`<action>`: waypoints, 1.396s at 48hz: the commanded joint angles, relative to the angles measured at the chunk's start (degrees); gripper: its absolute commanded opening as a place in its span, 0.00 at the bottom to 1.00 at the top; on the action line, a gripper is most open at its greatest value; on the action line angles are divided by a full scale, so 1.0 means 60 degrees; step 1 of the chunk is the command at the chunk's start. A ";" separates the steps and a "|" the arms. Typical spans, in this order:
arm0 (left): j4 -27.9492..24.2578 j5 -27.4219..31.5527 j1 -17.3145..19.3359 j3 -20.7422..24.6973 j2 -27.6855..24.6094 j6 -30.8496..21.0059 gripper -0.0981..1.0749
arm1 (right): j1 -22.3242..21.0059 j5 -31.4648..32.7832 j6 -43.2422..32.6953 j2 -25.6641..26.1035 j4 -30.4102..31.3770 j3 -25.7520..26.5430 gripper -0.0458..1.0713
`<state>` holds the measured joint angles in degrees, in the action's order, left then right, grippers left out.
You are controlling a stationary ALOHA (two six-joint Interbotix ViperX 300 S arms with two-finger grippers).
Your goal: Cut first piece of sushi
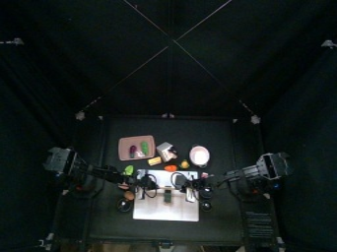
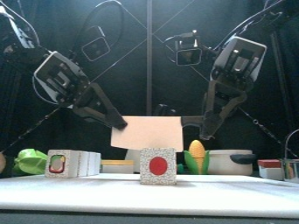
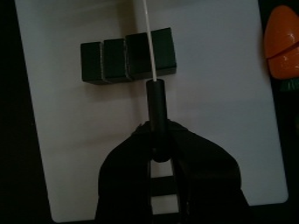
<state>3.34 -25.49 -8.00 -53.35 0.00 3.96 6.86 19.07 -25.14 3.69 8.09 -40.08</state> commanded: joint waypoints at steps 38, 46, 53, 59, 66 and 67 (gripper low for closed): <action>0.0322 -0.0029 0.0015 0.0747 -0.1348 0.0000 0.38 | -0.0088 -0.0146 -0.0015 -0.0791 0.0059 0.0176 0.32; 0.0337 0.0146 0.0044 0.0747 -0.1318 0.0059 0.38 | -0.0088 -0.0103 -0.0015 -0.0791 0.0059 0.0176 0.32; 0.0337 0.0322 0.0264 0.0762 -0.1245 0.0073 0.38 | -0.0264 -0.0103 -0.0015 -0.0762 0.0117 0.0190 0.32; 0.0308 0.0308 0.0469 0.0762 -0.1230 0.0088 0.38 | -0.0439 -0.0103 -0.0015 -0.0703 0.0176 0.0190 0.32; 0.0190 0.0308 0.0688 0.0762 -0.1216 0.0088 0.38 | -0.0630 -0.0088 -0.0015 -0.0688 0.0293 0.0249 0.32; 0.0161 0.0308 0.0703 0.0762 -0.1216 0.0088 0.38 | -0.0659 -0.0088 -0.0015 -0.0688 0.0308 0.0264 0.32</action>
<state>4.83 -23.47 -4.83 -49.92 -7.82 4.39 4.75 18.81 -25.05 -1.67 9.49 -39.99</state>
